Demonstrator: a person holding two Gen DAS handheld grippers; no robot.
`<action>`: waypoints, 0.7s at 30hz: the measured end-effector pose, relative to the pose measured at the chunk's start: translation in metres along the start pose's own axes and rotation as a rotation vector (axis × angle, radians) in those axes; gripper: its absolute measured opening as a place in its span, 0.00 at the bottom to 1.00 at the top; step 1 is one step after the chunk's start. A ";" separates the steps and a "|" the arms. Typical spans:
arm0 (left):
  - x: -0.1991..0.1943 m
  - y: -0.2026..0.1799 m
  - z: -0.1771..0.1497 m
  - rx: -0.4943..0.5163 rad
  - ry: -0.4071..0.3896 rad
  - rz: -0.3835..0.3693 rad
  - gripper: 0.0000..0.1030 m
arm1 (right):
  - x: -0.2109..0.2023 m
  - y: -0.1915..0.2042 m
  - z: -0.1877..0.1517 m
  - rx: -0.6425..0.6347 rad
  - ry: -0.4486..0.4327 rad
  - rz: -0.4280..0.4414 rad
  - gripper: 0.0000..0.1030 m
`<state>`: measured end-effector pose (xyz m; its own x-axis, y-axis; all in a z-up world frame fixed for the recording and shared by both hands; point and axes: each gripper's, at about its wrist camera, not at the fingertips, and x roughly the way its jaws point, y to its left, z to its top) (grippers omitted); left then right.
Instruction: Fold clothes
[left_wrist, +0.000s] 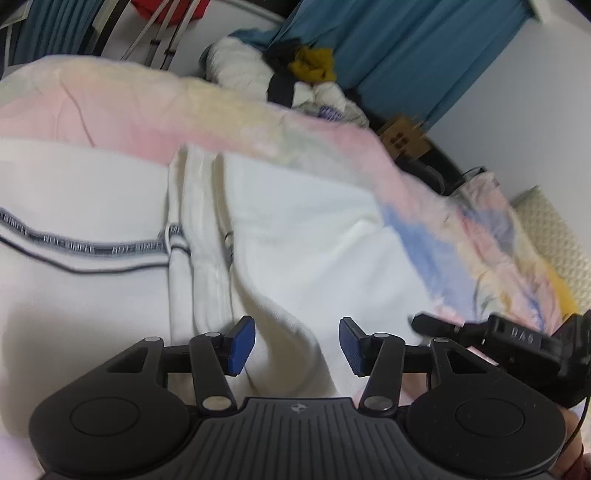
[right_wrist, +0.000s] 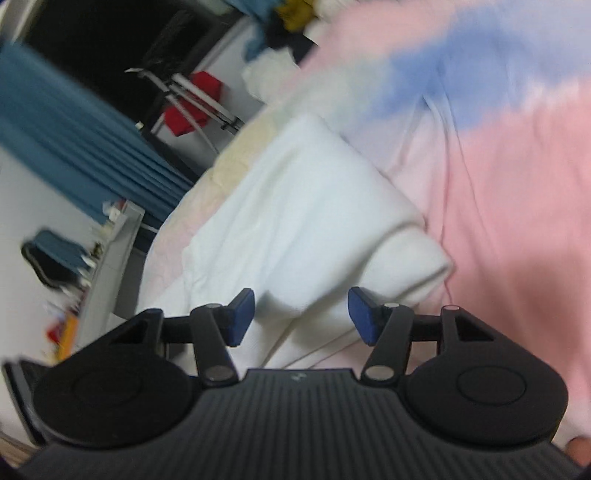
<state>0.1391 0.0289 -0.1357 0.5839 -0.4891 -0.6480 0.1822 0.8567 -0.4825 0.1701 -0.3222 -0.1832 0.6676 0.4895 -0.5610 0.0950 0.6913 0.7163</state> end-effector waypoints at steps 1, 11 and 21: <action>0.002 0.000 0.000 0.002 -0.001 0.001 0.51 | 0.004 -0.003 0.000 0.016 0.002 0.018 0.53; -0.020 0.004 -0.001 -0.014 -0.098 0.029 0.06 | 0.014 0.010 -0.005 -0.025 -0.023 0.066 0.09; -0.009 0.009 -0.013 0.003 -0.066 0.144 0.06 | 0.037 0.027 -0.011 -0.138 -0.016 0.007 0.09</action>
<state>0.1250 0.0383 -0.1420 0.6551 -0.3491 -0.6701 0.0950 0.9179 -0.3853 0.1888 -0.2796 -0.1893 0.6796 0.4868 -0.5488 -0.0116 0.7552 0.6554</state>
